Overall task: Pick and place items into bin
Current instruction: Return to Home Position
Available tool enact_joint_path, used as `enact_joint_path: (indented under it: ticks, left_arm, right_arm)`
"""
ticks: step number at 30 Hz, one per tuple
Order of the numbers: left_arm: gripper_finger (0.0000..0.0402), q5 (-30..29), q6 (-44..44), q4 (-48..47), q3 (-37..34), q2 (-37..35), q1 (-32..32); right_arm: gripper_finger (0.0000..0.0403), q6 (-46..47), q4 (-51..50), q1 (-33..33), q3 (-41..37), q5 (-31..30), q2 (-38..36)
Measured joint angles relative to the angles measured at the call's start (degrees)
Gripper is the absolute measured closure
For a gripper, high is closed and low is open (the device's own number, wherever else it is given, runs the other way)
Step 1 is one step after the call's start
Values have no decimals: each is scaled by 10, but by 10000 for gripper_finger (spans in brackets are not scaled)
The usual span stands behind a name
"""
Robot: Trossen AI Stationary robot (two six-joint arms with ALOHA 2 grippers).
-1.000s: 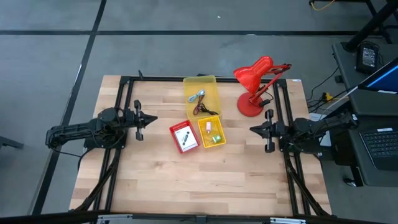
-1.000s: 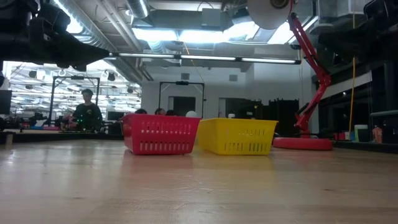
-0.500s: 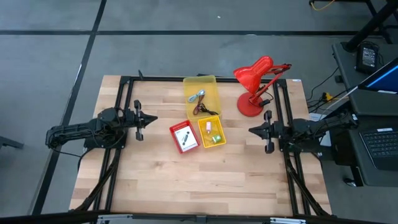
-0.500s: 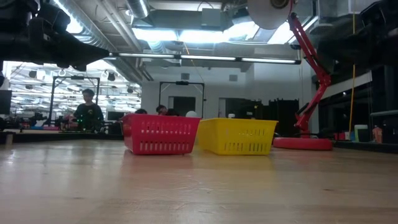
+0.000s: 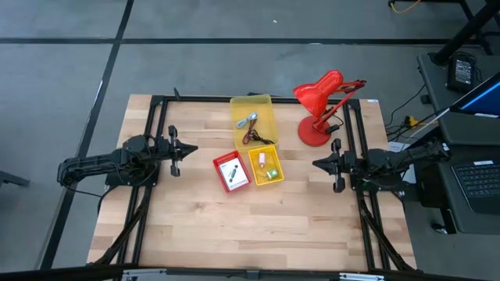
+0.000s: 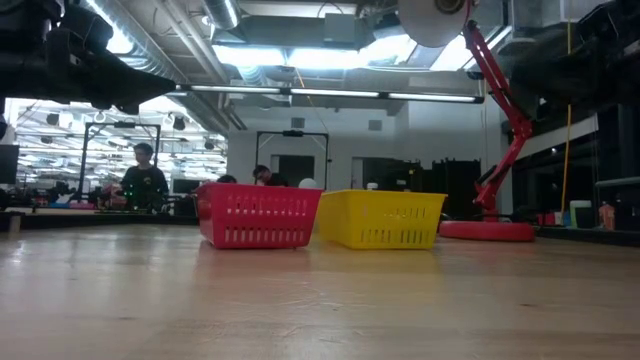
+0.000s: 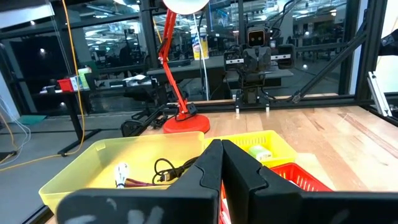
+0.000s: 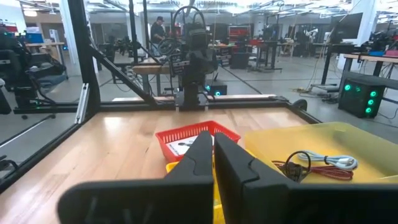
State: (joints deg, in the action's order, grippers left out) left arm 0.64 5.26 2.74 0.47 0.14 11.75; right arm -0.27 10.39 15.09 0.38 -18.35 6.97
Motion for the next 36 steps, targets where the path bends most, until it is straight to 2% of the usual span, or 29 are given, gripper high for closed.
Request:
enact_joint_path:
  ticks: [12, 18, 25, 36]
  left_arm:
    - [398, 0, 0, 0, 0, 0, 0]
    - [398, 0, 0, 0, 0, 0, 0]
    - [398, 0, 0, 0, 0, 0, 0]
    - [398, -1, 0, 0, 0, 0, 0]
  right_arm:
    - [402, 41, -3, -13, 0, 12, -22]
    - [402, 77, -66, -40, 0, 22, -69]
    - [402, 31, -80, -52, 0, 119, -66]
    - [402, 61, -81, -52, 0, 135, -66]
